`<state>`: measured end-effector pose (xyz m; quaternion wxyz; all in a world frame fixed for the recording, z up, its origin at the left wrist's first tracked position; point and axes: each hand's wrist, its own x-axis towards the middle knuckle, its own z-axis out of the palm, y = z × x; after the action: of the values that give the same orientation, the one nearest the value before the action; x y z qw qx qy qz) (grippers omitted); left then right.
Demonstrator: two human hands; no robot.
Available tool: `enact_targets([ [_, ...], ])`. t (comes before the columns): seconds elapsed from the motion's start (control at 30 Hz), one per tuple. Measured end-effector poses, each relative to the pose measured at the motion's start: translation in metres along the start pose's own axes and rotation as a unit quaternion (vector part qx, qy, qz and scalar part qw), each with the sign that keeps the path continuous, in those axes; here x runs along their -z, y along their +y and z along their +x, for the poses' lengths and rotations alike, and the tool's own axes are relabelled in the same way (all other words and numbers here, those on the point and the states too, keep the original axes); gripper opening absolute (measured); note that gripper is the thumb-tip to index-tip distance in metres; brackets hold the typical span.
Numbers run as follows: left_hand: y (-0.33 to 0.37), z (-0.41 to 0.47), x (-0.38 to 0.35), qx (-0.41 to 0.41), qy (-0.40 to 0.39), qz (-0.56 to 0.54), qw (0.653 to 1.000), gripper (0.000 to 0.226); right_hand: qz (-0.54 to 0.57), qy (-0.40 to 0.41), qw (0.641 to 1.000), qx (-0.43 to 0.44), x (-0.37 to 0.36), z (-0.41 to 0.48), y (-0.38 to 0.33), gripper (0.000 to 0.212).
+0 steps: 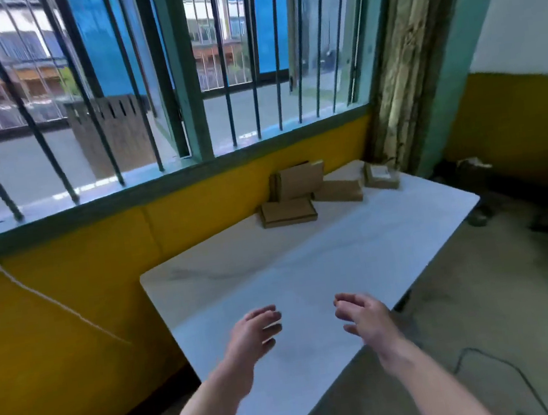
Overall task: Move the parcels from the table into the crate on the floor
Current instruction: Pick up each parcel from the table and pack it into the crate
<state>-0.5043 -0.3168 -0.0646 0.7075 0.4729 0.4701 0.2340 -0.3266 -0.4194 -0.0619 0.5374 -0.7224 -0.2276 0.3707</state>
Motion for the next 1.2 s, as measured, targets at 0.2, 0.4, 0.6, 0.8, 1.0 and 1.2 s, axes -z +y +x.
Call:
enact_targets([
  [0.2, 0.02, 0.059, -0.063, -0.006, -0.008, 0.008, 1.0, 0.018, 0.017, 0.01, 1.0, -0.011, 0.052, 0.052, 0.002, 0.015],
  [0.4, 0.028, 0.151, -0.11, 0.012, -0.006, -0.005, 1.0, 0.017, 0.003, 0.013, 0.999, -0.039, 0.09, 0.147, -0.005, 0.013],
  [0.6, 0.048, 0.264, -0.132, 0.045, 0.043, -0.047, 0.997, 0.013, -0.051, -0.029, 0.995, -0.075, 0.102, 0.27, -0.026, 0.014],
  [0.8, 0.064, 0.351, -0.14, 0.061, 0.123, -0.059, 0.989, 0.018, -0.05, -0.066, 0.988, -0.13, 0.099, 0.367, -0.026, 0.017],
  [1.0, 0.08, 0.418, -0.138, 0.051, 0.262, 0.012, 0.964, 0.043, -0.091, -0.143, 0.975, -0.144, 0.075, 0.452, -0.029, 0.023],
  [1.2, 0.1, 0.467, -0.135, 0.061, 0.375, 0.044, 0.924, 0.056, -0.105, -0.209, 0.962, -0.142, 0.045, 0.536, -0.041, 0.05],
])
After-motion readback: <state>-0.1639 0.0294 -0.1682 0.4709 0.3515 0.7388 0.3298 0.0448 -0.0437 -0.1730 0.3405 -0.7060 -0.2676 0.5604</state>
